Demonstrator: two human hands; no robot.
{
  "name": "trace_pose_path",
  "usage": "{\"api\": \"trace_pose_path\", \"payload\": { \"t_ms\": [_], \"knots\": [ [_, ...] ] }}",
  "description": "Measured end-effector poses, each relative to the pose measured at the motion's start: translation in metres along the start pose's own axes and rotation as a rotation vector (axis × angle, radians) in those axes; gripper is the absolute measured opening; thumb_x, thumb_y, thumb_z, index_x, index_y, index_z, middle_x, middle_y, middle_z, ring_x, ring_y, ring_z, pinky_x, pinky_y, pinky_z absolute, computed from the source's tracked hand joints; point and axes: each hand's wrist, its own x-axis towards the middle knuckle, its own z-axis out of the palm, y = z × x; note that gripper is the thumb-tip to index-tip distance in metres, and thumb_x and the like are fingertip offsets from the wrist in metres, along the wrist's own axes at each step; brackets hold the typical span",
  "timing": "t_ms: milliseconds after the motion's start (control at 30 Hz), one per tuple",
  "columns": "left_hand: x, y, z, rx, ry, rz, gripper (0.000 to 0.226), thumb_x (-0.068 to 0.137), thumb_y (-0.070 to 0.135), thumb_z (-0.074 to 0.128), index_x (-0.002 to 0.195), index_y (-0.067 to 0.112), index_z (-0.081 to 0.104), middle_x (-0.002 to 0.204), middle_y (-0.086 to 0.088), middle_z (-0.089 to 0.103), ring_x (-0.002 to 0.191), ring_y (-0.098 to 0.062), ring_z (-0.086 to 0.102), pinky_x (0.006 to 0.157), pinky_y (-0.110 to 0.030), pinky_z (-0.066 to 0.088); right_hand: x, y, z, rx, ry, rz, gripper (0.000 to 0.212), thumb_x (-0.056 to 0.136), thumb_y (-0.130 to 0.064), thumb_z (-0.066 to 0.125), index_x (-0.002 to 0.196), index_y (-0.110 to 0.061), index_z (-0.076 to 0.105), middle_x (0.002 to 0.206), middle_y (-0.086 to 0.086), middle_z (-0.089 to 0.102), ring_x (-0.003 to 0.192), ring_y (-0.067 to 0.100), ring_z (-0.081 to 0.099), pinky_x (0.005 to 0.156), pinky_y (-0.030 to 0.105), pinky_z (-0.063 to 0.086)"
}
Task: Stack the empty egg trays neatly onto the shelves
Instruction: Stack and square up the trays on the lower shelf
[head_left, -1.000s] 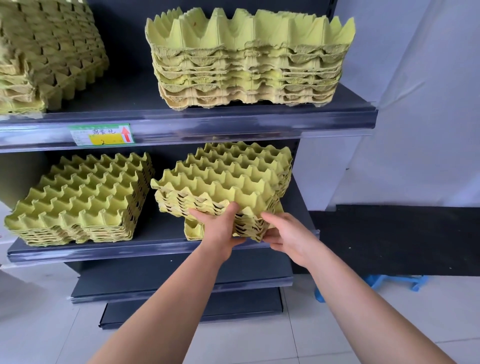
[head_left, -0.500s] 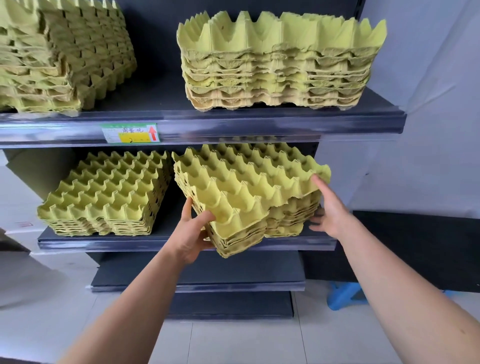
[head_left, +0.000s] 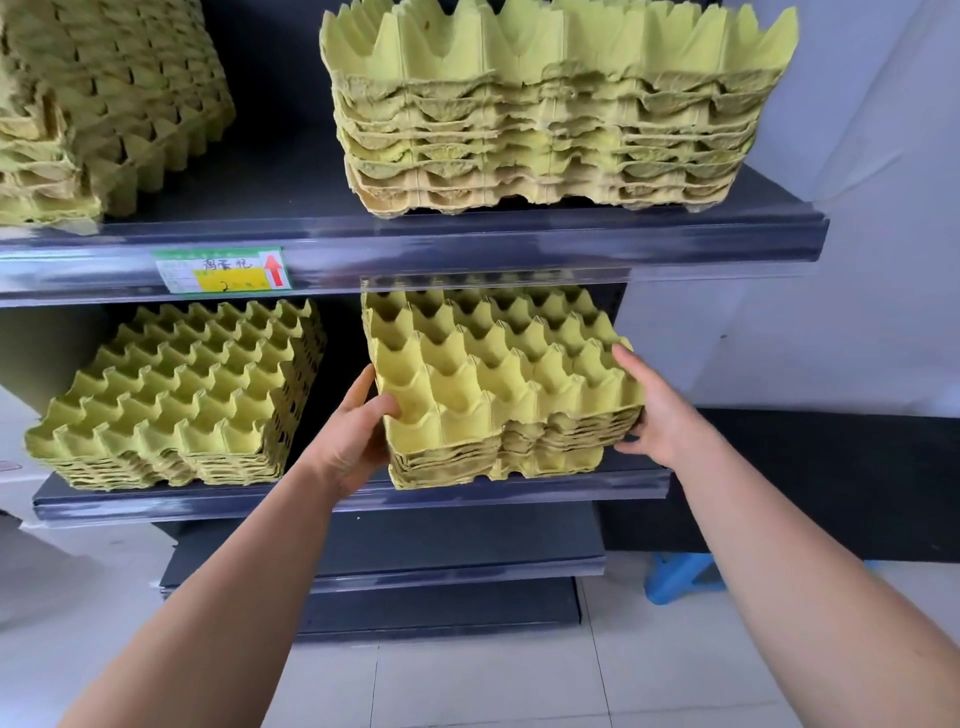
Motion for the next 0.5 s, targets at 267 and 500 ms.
{"api": "trace_pose_path", "payload": {
  "t_ms": [267,500],
  "knots": [
    [0.032,-0.001,-0.006,-0.066,0.139,0.004,0.033,0.094,0.012,0.054,0.126,0.017,0.063,0.115,-0.008,0.071,0.102,-0.025,0.069,0.082,-0.039,0.054,0.026,0.011,0.005,0.002,0.133,-0.122,0.116,0.035,-0.079,0.079,0.134,-0.028,0.048,0.132,-0.001,0.058,0.117,0.027,0.056,0.096,0.055,0.044],
    [0.050,-0.012,-0.009,0.101,0.261,-0.110,0.024,0.098,0.028,0.054,0.117,0.016,0.064,0.096,-0.004,0.075,0.085,-0.021,0.071,0.069,-0.034,0.054,0.035,0.038,0.022,-0.243,0.186,-0.081,0.097,0.073,-0.073,0.059,0.148,-0.019,0.029,0.150,0.002,0.037,0.135,0.027,0.038,0.108,0.049,0.034]
  ]
}}
